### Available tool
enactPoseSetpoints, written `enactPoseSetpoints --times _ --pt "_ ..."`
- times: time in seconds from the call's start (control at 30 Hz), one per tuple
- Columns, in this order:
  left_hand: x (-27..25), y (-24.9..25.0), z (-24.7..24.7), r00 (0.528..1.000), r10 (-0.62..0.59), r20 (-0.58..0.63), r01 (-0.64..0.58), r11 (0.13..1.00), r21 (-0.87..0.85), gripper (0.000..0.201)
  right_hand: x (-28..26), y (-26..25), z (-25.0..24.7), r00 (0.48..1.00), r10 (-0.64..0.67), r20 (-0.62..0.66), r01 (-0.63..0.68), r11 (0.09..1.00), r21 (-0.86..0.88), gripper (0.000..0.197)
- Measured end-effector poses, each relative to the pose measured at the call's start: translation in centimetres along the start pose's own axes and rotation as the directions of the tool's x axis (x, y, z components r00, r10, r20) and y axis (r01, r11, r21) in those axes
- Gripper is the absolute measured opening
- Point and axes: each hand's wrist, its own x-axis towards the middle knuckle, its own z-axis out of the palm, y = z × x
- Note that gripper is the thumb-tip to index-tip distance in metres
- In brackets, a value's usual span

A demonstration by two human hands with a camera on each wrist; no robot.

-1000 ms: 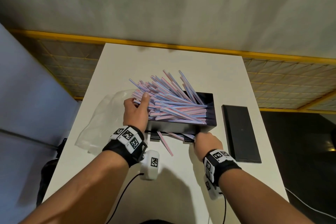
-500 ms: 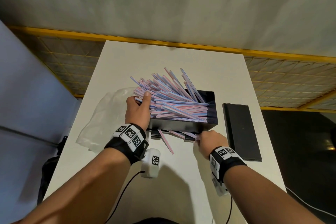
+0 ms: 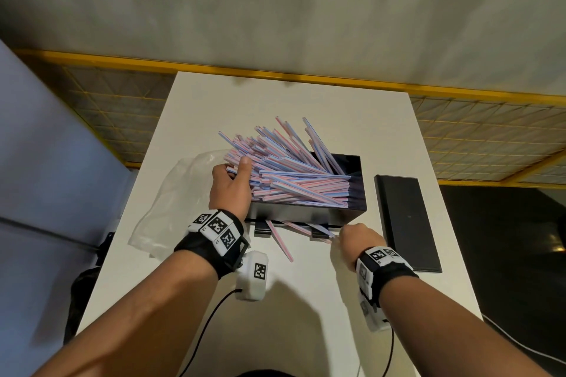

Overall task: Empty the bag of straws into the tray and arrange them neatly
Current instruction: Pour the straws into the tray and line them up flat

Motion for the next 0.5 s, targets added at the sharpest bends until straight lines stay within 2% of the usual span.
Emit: enactPoseSetpoints --times 0.17,0.23,0.3,0.4,0.5 --pt "0.0 0.1 0.0 1.0 -0.006 -0.002 0.006 1.0 -0.021 0.041 -0.7 3.1 -0.1 0.997 0.037 0.074 -0.037 0.999 -0.008 0.033" --pt "0.0 0.1 0.1 1.0 -0.009 -0.009 0.009 0.999 -0.032 0.042 -1.1 3.4 -0.3 0.997 -0.006 0.074 0.003 0.999 0.044 0.026" --pt "0.0 0.2 0.1 1.0 -0.024 -0.019 0.023 0.998 -0.065 0.047 -1.9 3.1 -1.0 0.993 -0.102 0.057 0.097 0.991 0.086 0.021" --pt "-0.2 0.4 0.1 0.999 -0.043 -0.021 0.041 0.991 -0.126 0.055 -3.6 1.9 -3.5 0.963 -0.263 -0.058 0.269 0.953 0.143 0.018" --pt "-0.4 1.0 -0.3 0.999 -0.027 -0.021 0.022 0.981 -0.191 0.07 -5.9 0.2 -7.5 0.892 -0.372 -0.259 0.405 0.91 0.088 0.029"
